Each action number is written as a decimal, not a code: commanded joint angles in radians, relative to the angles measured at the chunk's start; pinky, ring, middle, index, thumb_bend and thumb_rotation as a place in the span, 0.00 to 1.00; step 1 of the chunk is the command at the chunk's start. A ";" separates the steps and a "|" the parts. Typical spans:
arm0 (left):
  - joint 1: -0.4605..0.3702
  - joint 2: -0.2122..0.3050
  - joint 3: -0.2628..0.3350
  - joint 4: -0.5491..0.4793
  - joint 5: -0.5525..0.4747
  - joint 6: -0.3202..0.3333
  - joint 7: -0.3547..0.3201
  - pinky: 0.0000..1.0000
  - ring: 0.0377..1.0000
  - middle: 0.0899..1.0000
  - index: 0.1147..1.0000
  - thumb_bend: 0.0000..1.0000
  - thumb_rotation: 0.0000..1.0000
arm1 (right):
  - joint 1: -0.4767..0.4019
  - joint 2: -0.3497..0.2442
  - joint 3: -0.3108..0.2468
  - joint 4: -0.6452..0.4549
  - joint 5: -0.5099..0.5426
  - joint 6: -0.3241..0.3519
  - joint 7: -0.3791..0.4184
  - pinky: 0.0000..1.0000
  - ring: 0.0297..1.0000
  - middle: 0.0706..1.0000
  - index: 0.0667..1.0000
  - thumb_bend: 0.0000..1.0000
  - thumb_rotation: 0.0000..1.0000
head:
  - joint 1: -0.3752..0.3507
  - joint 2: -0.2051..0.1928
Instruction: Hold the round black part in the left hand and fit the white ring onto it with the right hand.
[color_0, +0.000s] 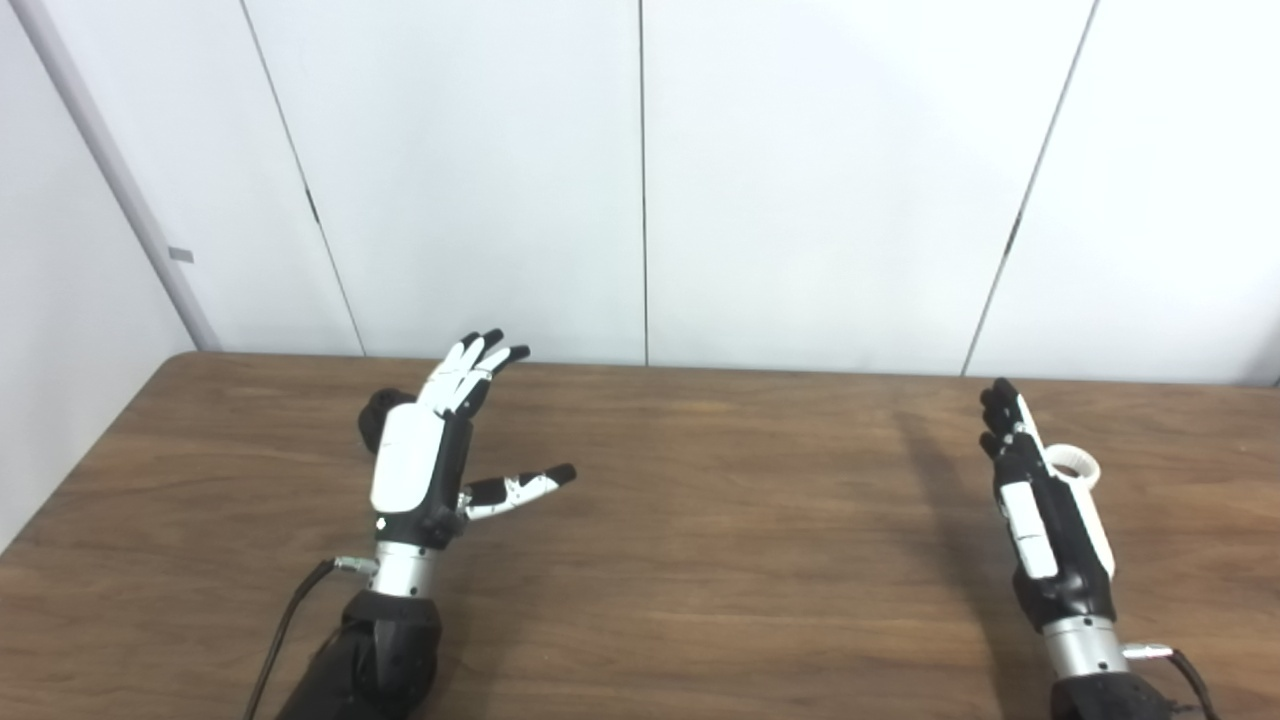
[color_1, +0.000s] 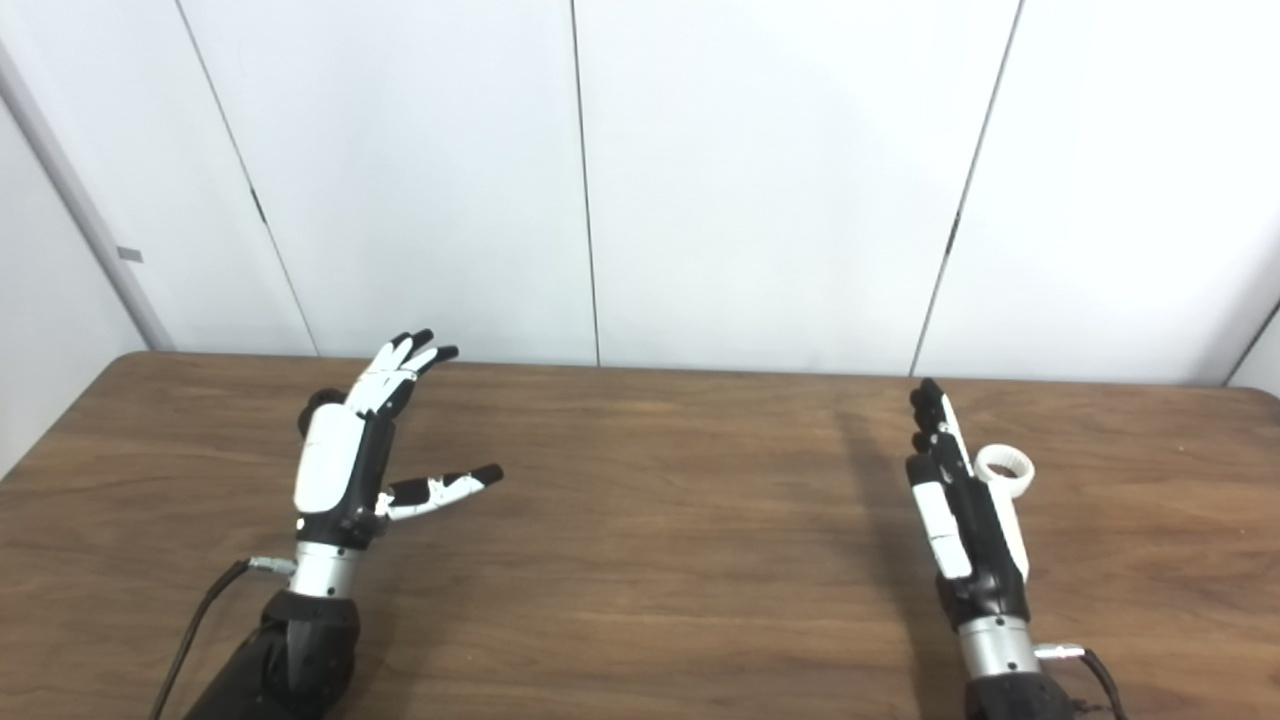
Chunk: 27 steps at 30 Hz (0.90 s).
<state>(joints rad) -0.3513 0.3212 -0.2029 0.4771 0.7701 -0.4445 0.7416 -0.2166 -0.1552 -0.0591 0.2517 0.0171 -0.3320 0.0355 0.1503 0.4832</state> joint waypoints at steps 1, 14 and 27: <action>0.045 0.025 -0.021 0.073 0.095 0.027 0.104 0.90 0.94 0.90 0.79 0.92 0.29 | 0.073 0.007 0.002 0.091 0.003 -0.035 0.004 1.00 1.00 0.98 1.00 0.54 0.92 | 0.006 0.000; 0.009 0.059 -0.005 0.142 0.178 0.176 0.239 0.97 0.97 0.94 0.86 0.91 0.37 | 0.072 0.000 0.004 0.112 -0.001 -0.042 0.009 1.00 1.00 0.98 1.00 0.53 0.91 | 0.049 -0.018; -0.034 0.092 0.016 0.224 0.101 0.284 0.190 1.00 1.00 0.99 0.92 0.94 0.46 | 0.075 -0.007 0.002 0.114 0.006 -0.048 0.017 1.00 1.00 0.99 1.00 0.52 0.92 | 0.098 -0.035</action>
<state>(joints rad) -0.4231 0.4121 -0.1901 0.6528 0.9014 -0.1711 0.9275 -0.2307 -0.1658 -0.0603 0.2809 0.0291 -0.3682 0.0508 0.2408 0.4495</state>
